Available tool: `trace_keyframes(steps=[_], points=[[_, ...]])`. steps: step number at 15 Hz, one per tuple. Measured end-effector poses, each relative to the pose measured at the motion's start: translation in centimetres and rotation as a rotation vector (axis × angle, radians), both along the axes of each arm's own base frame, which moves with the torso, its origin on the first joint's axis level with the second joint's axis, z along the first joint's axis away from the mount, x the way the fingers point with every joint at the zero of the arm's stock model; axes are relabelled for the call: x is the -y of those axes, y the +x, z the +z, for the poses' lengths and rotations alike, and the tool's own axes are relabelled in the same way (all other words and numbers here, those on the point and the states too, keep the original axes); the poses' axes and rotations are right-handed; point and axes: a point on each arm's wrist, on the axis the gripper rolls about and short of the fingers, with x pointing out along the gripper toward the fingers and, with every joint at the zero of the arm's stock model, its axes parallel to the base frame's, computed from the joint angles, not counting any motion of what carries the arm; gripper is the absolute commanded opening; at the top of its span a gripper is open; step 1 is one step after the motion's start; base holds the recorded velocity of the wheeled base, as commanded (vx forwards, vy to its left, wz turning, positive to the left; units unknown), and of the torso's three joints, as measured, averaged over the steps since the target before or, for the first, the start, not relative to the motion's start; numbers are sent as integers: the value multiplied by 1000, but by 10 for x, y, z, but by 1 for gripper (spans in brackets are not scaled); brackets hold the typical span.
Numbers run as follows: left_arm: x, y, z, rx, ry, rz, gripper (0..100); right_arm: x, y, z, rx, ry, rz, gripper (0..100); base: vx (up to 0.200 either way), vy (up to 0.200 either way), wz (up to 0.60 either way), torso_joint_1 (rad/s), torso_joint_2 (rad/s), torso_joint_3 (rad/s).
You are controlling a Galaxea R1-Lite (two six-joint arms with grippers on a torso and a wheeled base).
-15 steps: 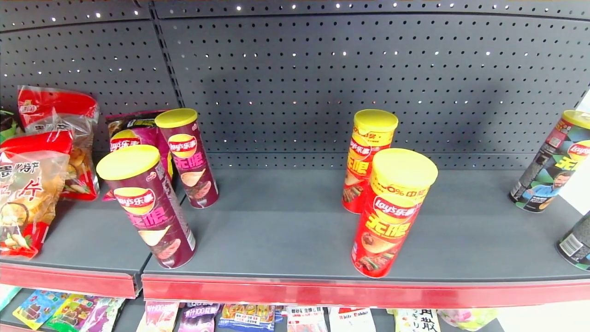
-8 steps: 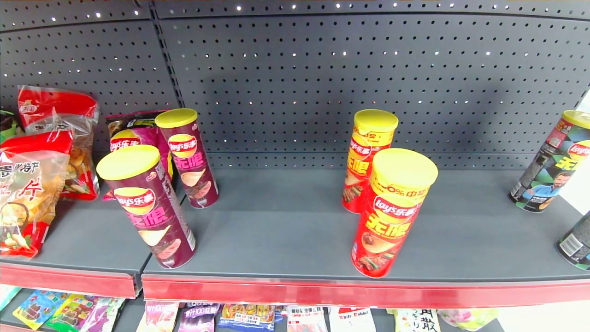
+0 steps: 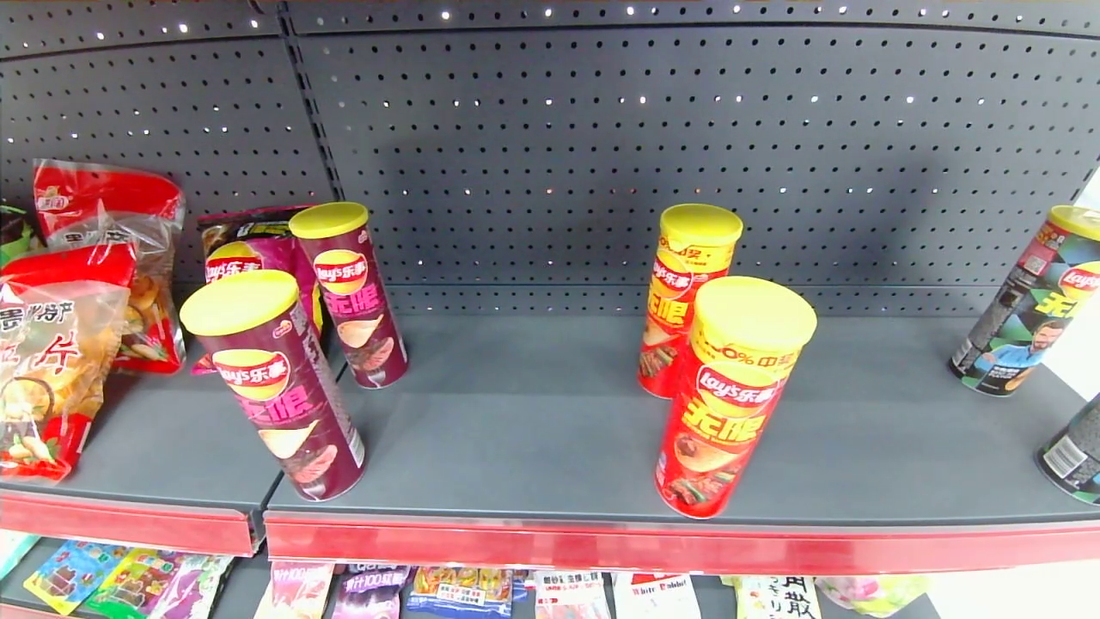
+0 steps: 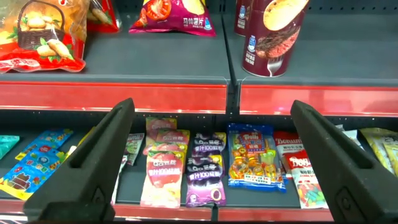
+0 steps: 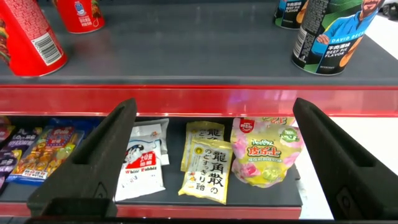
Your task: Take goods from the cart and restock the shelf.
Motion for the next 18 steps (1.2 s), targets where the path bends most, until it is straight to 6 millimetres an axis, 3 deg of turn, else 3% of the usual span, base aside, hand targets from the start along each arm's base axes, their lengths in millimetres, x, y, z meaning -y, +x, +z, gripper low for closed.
trace_keyframes(steps=[18], points=[[0,0,0,0,0,0,100,0,0,0,-1,0,-3,100,0,0,0,0,0,0]])
